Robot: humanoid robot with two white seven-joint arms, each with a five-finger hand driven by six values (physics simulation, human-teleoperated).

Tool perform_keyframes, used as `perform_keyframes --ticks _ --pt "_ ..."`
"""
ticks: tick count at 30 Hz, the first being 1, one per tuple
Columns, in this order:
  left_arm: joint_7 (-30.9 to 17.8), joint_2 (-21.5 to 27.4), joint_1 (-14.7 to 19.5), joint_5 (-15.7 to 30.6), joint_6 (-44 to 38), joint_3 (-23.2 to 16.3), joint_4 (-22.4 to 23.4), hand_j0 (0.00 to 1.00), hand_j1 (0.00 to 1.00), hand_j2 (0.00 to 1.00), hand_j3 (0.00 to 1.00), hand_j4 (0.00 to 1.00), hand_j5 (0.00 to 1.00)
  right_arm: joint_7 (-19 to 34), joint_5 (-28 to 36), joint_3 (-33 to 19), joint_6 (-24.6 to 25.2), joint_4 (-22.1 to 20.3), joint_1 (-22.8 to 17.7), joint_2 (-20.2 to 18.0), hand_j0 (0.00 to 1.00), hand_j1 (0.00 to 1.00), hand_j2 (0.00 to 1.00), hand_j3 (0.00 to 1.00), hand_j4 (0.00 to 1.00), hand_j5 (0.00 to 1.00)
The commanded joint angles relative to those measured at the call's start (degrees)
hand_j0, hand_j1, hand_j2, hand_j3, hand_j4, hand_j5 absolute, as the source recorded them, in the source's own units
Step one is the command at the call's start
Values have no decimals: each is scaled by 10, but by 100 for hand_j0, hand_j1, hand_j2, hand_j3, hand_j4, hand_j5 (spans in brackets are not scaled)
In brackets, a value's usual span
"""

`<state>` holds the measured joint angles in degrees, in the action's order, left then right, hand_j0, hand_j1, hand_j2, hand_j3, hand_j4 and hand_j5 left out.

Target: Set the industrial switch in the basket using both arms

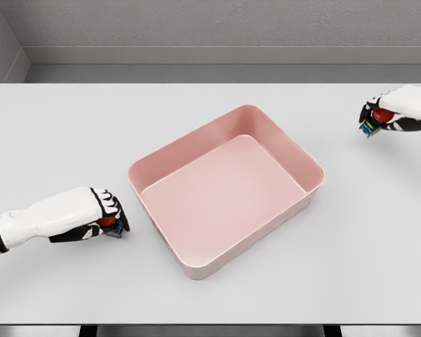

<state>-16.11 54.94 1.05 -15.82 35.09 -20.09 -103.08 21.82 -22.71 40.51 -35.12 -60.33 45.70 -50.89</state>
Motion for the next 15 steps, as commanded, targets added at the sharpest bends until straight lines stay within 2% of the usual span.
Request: perform_keyframes --ticks 1,4,7,15 --pt "1 8 0 10 -1 0 0 52 52 52 52 52 52 1 4 -1 1 -28 -1 -11 55 55 55 55 55 55" --pt "1 26 2 23 -1 1 0 52 52 52 52 52 52 1 4 -2 1 -66 -8 -26 55 55 55 55 55 55" --pt "1 38 18 41 -1 1 0 52 52 52 52 52 52 0 5 -2 1 -98 -12 -35 55 55 55 55 55 55" --pt "1 47 36 55 -1 2 1 52 52 52 52 52 52 1 6 -2 1 -127 -12 -46 55 55 55 55 55 55"
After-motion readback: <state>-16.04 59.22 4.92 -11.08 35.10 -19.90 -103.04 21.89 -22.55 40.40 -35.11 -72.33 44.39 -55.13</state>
